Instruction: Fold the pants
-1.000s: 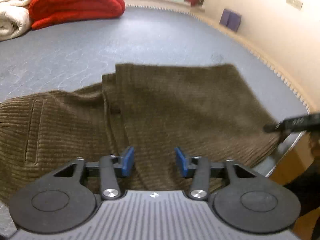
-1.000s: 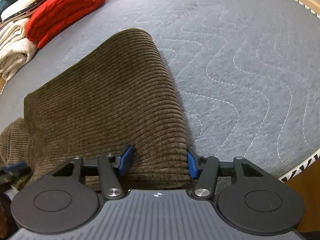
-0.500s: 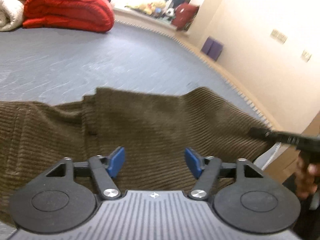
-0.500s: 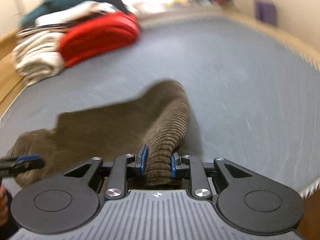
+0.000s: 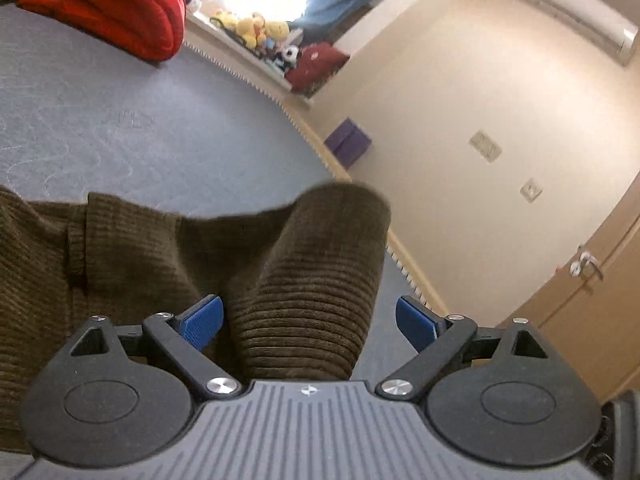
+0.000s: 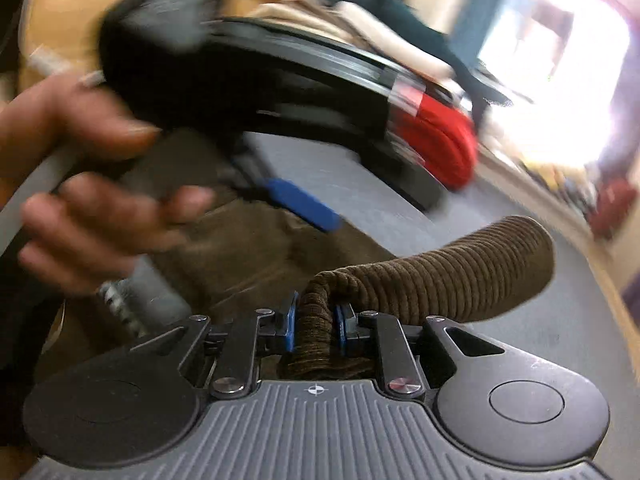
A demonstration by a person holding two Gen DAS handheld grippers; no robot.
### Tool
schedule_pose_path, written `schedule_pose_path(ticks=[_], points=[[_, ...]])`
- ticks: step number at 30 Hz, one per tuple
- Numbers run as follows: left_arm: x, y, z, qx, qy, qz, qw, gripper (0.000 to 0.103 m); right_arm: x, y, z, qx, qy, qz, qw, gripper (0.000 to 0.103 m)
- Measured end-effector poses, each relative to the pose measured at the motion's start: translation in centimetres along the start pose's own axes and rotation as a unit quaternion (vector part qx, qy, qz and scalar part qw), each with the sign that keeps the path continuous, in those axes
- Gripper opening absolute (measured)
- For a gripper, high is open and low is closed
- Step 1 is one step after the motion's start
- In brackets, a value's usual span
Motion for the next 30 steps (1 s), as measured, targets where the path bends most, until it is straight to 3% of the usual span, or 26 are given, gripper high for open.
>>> schedule_pose_path(ticks=[9, 15, 16, 18, 19, 20, 21, 23, 25, 27, 28, 30], points=[[1.1, 1.4, 1.3, -0.021, -0.003, 0.061, 0.9979, 0.095, -3.0, -0.4, -0.4, 0.013, -0.026, -0.114, 0.993, 0.018], [0.7, 2.3, 2.3, -0.035, -0.038, 0.108, 0.9928, 0.093, -6.1, -1.1, -1.1, 0.029, -0.061, -0.163, 0.984, 0.016], [0.4, 2.4, 2.6, -0.036, -0.047, 0.113, 0.9919, 0.090, -6.3, -1.2, -1.3, 0.030, -0.065, -0.164, 0.984, 0.016], [-0.2, 2.5, 3.1, -0.040, -0.073, 0.123, 0.9888, 0.059, -6.6, -1.3, -1.5, 0.030, -0.068, -0.163, 0.984, 0.016], [-0.6, 2.5, 3.3, -0.043, -0.085, 0.127, 0.9874, 0.052, -6.6, -1.4, -1.5, 0.031, -0.069, -0.161, 0.984, 0.014], [-1.0, 2.5, 3.3, -0.041, -0.093, 0.128, 0.9865, 0.029, -6.5, -1.5, -1.5, 0.030, -0.070, -0.155, 0.985, 0.011], [-1.5, 2.2, 3.4, -0.040, -0.112, 0.131, 0.9842, 0.022, -6.3, -1.6, -1.5, 0.029, -0.071, -0.145, 0.986, 0.010], [-2.3, 1.1, 3.0, -0.037, -0.139, 0.124, 0.9819, 0.019, -5.8, -2.1, -1.6, 0.030, -0.074, -0.121, 0.989, 0.007], [-2.9, -1.2, 2.1, -0.033, -0.140, 0.096, 0.9850, 0.019, -5.0, -3.3, -1.9, 0.046, -0.082, -0.073, 0.993, 0.007], [-3.7, -4.4, 0.5, -0.021, -0.148, 0.098, 0.9838, 0.019, -3.6, -5.2, -2.8, 0.065, -0.113, 0.007, 0.991, 0.008], [-4.4, -5.9, -0.6, -0.018, -0.153, 0.094, 0.9836, 0.019, -2.7, -6.0, -3.1, 0.076, -0.124, 0.047, 0.988, 0.011], [-6.8, -9.1, -3.4, -0.010, -0.171, 0.078, 0.9821, 0.023, -0.1, -7.6, -3.5, 0.100, -0.143, 0.152, 0.973, 0.031]])
Point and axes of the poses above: each gripper's, at about its wrist camera, not at the fingertips, and z roughly the way its jaws point, x to its right, y to its underside, the point moved 8 cm from there along z, roughly the way its jaws point, and after that the axes turned 9 degrees about x, right-handed, at the moved point
